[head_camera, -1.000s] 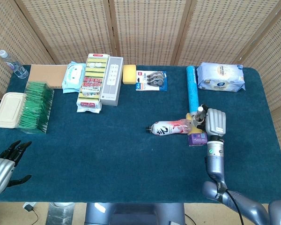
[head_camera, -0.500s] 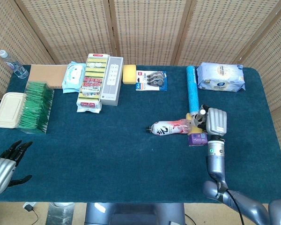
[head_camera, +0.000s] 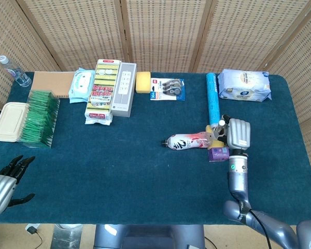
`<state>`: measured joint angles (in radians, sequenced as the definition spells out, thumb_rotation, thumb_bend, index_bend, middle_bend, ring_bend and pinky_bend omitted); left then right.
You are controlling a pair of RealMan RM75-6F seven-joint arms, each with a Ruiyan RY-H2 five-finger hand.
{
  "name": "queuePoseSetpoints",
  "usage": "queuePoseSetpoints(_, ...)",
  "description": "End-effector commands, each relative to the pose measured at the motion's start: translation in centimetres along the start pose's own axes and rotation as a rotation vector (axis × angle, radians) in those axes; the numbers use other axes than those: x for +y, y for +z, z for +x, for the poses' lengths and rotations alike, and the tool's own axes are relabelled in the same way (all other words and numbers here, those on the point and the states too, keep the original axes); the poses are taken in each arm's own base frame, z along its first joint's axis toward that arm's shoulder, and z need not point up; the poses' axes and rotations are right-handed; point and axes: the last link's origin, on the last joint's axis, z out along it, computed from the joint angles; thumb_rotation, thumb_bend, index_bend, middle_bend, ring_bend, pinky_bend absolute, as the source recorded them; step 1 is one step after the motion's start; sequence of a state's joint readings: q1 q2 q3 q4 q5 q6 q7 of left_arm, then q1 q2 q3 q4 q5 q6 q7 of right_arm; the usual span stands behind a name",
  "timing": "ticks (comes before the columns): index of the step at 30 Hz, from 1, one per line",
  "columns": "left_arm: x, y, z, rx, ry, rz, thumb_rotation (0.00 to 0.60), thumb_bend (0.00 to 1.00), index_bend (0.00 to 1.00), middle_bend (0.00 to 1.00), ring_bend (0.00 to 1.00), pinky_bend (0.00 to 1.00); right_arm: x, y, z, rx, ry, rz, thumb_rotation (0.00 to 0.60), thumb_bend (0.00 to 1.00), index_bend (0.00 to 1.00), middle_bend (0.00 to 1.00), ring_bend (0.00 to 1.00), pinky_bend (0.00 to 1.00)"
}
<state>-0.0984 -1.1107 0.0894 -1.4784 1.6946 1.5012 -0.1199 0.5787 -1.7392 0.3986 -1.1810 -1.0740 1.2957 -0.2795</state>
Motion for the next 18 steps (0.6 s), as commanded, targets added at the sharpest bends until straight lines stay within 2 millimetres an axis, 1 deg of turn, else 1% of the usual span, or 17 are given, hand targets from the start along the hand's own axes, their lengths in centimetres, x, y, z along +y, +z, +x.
queuePoseSetpoints(1,0.0,0.0,0.0,0.000,-0.001,0.000,0.600,0.11,0.00,0.16,0.08,0.28,-0.1,0.0,0.2,0.007,-0.001,0.003,0.600,0.29,0.65,0.83,0.90,0.84)
queuePoseSetpoints(7,-0.1,-0.1,0.1,0.001,-0.003,-0.002,0.600,0.11,0.00,0.16,0.08,0.28,-0.3,-0.2,0.9,0.018,-0.008,0.009,0.600,0.31,0.68,0.86,0.93,0.86)
queuePoseSetpoints(18,0.0,-0.2,0.1,0.001,-0.005,-0.006,0.600,0.11,0.00,0.16,0.08,0.28,-0.6,-0.4,2.3,0.033,-0.006,0.014,0.600,0.32,0.71,0.89,0.96,0.87)
